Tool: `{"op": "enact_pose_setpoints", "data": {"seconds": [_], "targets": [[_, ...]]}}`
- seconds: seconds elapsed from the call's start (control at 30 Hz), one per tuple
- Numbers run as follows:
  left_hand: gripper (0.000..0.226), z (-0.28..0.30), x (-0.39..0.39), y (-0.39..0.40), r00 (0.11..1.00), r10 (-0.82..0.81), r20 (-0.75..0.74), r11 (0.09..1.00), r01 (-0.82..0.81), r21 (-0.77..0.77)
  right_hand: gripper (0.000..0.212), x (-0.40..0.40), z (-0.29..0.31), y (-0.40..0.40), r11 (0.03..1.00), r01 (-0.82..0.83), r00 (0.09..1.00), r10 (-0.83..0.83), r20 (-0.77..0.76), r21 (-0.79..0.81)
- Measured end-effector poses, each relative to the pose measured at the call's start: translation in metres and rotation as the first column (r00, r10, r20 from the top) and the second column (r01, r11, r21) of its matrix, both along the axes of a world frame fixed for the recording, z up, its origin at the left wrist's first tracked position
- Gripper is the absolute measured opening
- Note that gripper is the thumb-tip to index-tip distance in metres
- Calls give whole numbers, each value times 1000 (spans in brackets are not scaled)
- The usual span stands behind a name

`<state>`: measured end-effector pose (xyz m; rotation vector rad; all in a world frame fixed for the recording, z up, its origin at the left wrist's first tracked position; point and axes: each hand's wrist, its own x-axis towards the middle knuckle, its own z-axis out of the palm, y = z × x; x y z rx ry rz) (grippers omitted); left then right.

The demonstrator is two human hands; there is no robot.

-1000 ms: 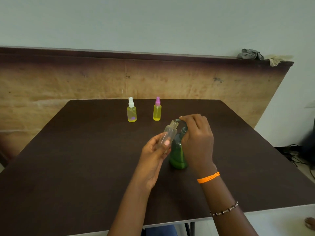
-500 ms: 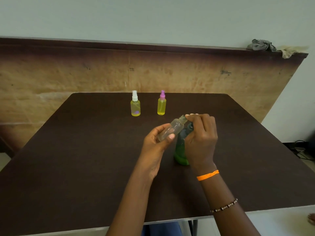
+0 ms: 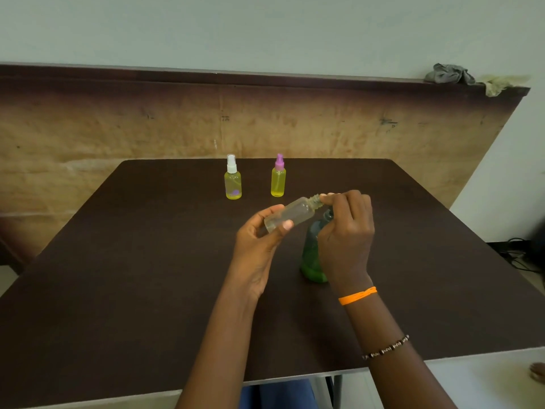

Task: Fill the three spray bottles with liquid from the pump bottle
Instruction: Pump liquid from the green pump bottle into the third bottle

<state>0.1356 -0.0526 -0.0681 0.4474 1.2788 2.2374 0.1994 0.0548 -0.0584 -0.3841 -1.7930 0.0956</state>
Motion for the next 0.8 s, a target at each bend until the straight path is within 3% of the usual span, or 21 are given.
{"op": "enact_pose_setpoints", "data": {"seconds": [0.17, 0.4, 0.67, 0.8], "targets": [[44, 7, 1, -5, 997, -72, 19, 995, 71, 65, 30, 5, 14, -2, 1000, -18, 999, 19, 45, -19], [53, 5, 0, -7, 997, 10, 80, 994, -19, 111, 25, -6, -7, 2, 999, 40, 998, -39, -47, 7], [34, 10, 6, -3, 987, 34, 158, 981, -63, 181, 23, 1, 11, 6, 999, -40, 999, 40, 8, 10], [29, 4, 6, -2, 978, 60, 202, 977, -100, 190, 40, -4, -8, 3, 1000, -7, 998, 9, -56, 29]]}}
